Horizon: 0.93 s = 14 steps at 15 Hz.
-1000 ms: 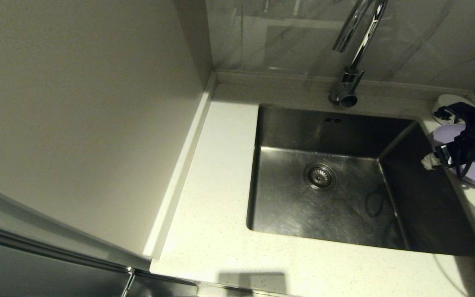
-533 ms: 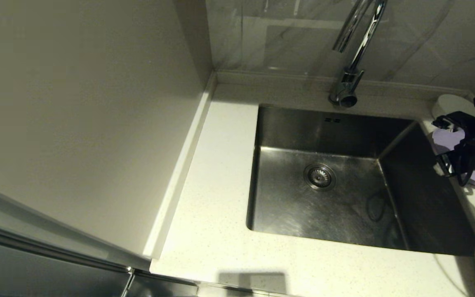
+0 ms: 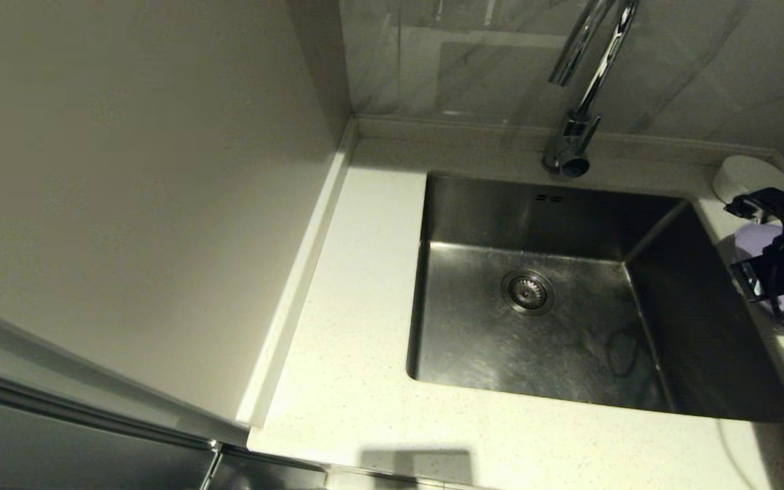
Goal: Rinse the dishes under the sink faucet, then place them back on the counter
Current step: Put a plate back to the table from the sink
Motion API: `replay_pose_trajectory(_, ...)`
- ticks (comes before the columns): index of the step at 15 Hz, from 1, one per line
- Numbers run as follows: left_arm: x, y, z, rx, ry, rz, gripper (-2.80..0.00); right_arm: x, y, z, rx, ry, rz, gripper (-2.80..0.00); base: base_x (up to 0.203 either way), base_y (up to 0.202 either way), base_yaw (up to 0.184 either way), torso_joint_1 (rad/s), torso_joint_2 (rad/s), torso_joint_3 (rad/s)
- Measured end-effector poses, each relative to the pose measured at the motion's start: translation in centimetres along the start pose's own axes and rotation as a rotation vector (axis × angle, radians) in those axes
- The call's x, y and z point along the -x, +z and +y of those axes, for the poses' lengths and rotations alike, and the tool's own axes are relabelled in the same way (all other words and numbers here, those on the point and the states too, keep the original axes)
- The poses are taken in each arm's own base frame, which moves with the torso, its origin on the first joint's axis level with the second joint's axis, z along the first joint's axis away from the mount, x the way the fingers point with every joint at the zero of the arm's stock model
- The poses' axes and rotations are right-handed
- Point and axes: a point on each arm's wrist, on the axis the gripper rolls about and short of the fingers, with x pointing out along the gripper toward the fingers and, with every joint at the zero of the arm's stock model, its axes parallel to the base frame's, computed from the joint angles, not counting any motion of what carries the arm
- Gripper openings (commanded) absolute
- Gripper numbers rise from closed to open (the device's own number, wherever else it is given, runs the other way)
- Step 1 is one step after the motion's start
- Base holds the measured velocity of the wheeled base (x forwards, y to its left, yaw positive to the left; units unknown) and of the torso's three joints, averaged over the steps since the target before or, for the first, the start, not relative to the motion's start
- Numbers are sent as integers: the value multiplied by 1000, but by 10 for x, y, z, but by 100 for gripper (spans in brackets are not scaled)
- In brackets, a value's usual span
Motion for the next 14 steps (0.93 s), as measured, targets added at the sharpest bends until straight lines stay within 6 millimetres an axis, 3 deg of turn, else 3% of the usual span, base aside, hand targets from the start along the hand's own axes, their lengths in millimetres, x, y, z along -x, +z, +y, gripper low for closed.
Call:
replay_pose_trajectory(4,0,0,0,1,0,0,-280,35,-18,12,100,96,-57,-280,0,0,0,0,0,0)
replay_pose_trajectory(8,0,0,0,1,0,0,-280,66,-25,40,178,159,-129,-280,0,0,0,0,0,0)
replay_pose_trajectory(14,0,0,0,0,0,0,-280,77,-48,84,258,194,-347,-280,0,0,0,0,0,0)
